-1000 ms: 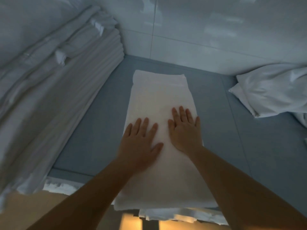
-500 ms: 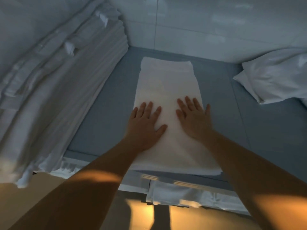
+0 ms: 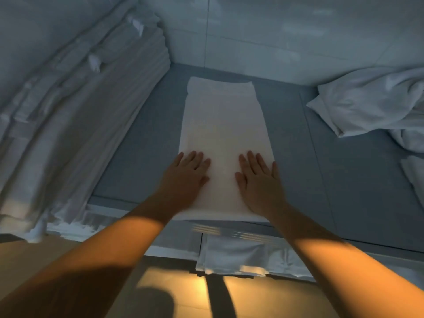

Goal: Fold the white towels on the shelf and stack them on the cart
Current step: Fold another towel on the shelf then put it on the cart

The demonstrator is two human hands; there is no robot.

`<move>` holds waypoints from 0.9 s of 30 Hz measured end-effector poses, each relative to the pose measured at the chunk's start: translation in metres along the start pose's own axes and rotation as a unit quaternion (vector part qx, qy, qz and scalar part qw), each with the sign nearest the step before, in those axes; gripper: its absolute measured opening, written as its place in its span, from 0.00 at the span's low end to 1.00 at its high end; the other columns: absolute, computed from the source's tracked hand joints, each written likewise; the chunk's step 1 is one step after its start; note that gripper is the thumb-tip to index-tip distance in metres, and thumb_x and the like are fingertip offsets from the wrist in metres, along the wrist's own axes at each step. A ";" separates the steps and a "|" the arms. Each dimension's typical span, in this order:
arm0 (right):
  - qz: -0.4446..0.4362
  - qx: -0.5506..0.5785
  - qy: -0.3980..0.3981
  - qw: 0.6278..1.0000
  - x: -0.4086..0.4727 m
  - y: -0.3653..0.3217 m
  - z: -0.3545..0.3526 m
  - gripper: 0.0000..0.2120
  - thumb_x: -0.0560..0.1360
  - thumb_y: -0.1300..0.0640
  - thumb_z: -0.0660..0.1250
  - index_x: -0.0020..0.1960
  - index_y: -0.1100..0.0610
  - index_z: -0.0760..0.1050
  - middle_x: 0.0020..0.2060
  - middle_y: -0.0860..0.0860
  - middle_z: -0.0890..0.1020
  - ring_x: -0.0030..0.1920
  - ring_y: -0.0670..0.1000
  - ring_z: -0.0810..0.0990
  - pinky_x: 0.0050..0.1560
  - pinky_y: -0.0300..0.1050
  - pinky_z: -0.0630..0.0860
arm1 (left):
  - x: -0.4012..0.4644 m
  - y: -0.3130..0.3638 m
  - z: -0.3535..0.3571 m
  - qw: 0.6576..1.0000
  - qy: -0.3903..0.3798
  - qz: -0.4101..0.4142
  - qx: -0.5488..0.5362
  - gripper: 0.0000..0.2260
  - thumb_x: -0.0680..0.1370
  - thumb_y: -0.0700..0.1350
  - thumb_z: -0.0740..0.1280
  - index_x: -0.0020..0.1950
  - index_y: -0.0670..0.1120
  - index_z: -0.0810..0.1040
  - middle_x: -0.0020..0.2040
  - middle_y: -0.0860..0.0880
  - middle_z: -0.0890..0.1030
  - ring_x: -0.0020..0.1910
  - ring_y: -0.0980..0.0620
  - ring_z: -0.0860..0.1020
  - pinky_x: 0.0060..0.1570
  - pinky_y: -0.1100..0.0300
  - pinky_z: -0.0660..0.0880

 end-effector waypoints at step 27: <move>-0.081 -0.041 -0.127 0.988 -0.126 -0.011 0.003 0.42 0.74 0.73 0.49 0.76 0.46 0.33 0.76 0.55 0.34 0.75 0.61 0.33 0.74 0.59 0.35 | -0.110 0.065 0.011 0.994 -0.043 0.095 0.045 0.38 0.75 0.29 0.52 0.74 0.50 0.31 0.78 0.43 0.38 0.77 0.42 0.39 0.73 0.51 0.34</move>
Point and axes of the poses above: each hand's wrist, its own x-axis towards the middle knuckle, its own z-axis out of the palm, y = z × x, the point moved 7 cm from there along x, towards the middle knuckle
